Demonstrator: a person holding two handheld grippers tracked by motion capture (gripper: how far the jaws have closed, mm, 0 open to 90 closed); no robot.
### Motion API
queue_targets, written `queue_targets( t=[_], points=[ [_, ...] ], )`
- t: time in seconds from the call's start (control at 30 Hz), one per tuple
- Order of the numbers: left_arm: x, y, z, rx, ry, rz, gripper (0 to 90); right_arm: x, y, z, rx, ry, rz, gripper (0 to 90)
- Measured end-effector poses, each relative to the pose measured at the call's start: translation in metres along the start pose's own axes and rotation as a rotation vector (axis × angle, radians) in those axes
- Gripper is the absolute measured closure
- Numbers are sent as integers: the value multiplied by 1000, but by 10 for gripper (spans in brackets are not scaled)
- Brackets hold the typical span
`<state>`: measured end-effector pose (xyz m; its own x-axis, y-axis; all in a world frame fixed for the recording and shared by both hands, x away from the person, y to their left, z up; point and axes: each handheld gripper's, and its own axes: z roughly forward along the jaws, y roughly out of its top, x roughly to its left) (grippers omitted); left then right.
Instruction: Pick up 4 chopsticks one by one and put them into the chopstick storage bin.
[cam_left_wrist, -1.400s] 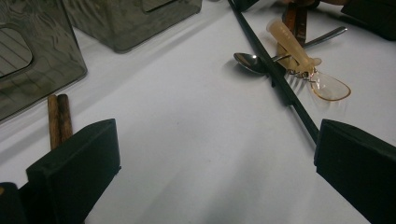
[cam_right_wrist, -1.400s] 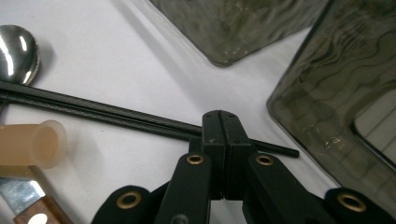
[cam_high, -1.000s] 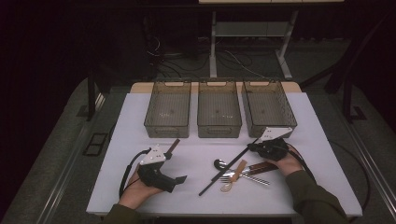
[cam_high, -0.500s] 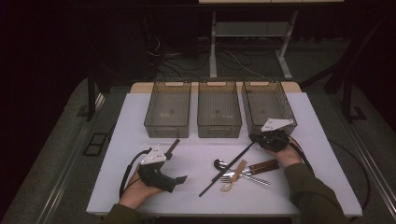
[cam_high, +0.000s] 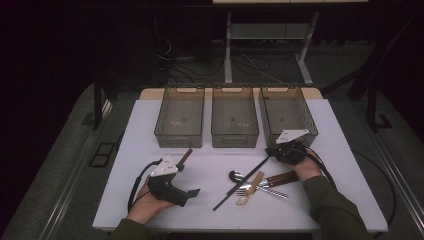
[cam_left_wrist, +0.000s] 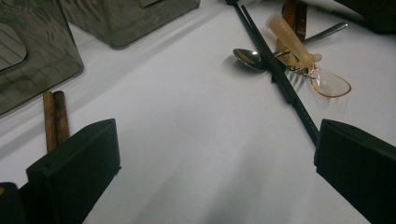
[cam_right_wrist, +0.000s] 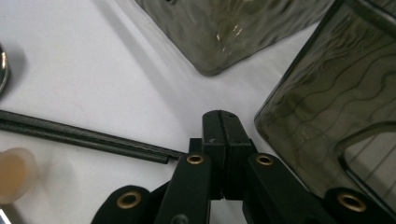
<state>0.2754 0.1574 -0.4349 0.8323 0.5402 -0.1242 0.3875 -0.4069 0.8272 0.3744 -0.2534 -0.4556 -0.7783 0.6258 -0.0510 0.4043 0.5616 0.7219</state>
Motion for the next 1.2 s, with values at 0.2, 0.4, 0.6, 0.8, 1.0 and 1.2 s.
queue_targets(
  t=[0.2,0.4,0.6,0.8,1.0,1.2],
  points=[
    [0,0,0,1,0,2,0,4,-2,-5,20,12,0,892],
    [0,0,0,1,-1,2,0,-5,-4,-14,-2,-25,36,892],
    [0,0,0,4,-1,3,0,-19,-14,-22,3,-82,63,892],
    [-1,0,0,4,-2,3,0,-23,-18,-22,9,-116,39,892],
    [-1,0,0,6,-3,8,0,-21,-17,-18,10,-115,12,892],
    [-1,0,0,6,-3,5,0,-20,-17,-16,11,-109,1,892]
  ],
)
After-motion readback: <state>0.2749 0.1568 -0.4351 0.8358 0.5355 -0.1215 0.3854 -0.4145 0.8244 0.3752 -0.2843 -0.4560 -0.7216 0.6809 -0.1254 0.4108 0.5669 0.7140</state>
